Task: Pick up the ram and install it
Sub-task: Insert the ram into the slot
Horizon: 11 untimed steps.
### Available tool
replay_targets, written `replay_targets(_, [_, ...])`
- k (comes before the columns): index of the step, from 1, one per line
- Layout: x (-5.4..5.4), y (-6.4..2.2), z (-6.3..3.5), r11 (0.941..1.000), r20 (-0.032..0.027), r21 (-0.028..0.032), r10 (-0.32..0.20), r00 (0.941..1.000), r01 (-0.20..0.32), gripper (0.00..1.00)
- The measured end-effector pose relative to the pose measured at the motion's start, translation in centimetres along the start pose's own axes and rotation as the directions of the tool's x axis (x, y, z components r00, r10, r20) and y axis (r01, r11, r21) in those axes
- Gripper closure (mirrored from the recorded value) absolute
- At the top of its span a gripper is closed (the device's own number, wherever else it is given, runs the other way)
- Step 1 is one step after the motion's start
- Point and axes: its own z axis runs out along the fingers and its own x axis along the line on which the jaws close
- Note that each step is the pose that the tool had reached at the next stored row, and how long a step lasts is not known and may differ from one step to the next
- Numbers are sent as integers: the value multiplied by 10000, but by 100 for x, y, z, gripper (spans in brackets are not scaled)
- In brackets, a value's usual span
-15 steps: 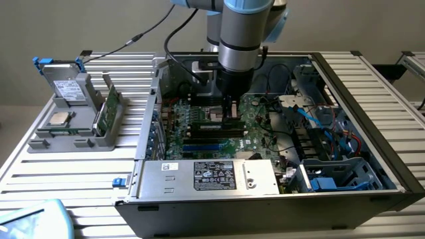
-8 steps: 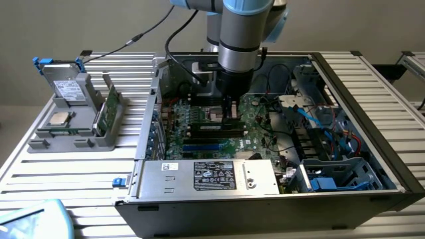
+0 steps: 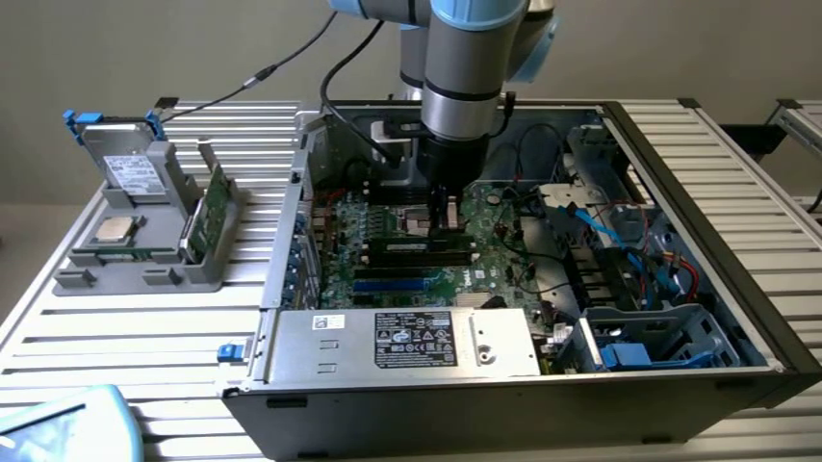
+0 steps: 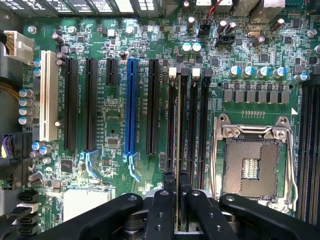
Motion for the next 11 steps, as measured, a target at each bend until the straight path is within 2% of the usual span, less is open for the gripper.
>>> replay_targets(4, [-1,0,8,10000,-10,-10,-8,10000,8,85])
replay_targets(5, [-1,0,10,10000,-30,-18,-11,10000,11,85])
replay_targets(9, [-5,4,21,10000,-174,-40,-10,9998,9,85])
replay_targets(11, [-5,4,20,10000,-189,-45,-10,9998,9,85])
